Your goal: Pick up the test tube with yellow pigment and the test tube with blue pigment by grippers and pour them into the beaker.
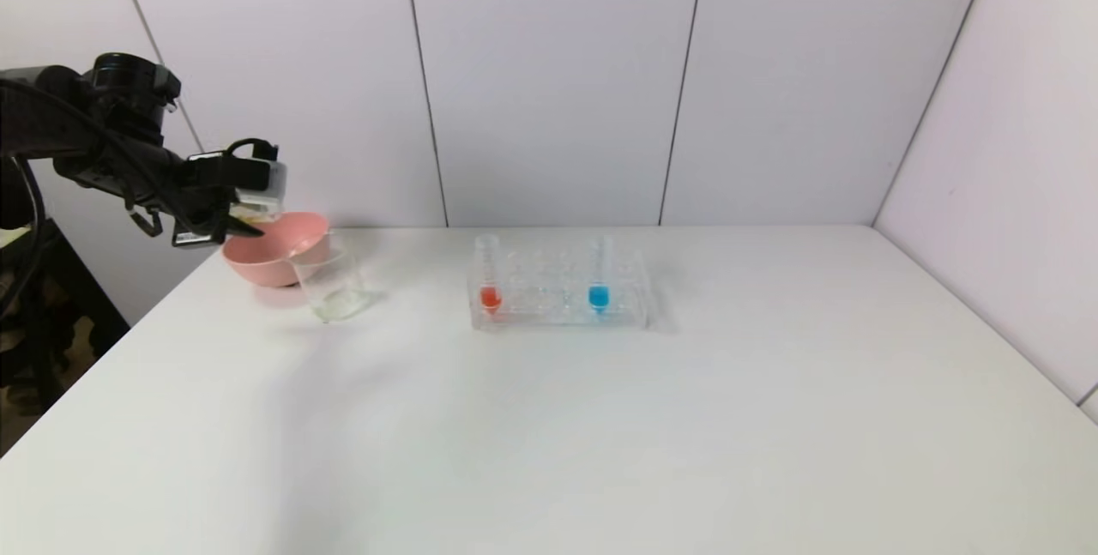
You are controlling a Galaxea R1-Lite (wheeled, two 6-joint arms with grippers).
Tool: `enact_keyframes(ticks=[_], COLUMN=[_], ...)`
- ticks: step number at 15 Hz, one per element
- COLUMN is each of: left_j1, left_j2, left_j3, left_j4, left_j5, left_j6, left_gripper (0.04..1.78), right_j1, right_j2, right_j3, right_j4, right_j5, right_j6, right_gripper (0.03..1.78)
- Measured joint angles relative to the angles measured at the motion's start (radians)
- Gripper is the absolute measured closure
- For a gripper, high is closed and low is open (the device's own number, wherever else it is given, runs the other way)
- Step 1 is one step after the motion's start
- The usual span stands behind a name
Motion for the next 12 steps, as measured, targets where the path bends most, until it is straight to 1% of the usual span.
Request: enact_keyframes(ticks=[6,12], left_j1=[-0.012,-0.02], left_j2=[0.006,0.008], left_j3=[0.0,0.0], left_j4=[0.017,0.013], left_j5=[0.004,0.041], left_j6=[0.006,0.037], left_gripper=[1.3,1.3], right_j1=[0.0,0.0], right_j2=[0.0,0.0], right_j3=[0.0,0.0], right_j4=[0.0,0.0], right_j5=[0.0,0.0], right_j6=[0.0,0.0], right_gripper=[0.1,0.1])
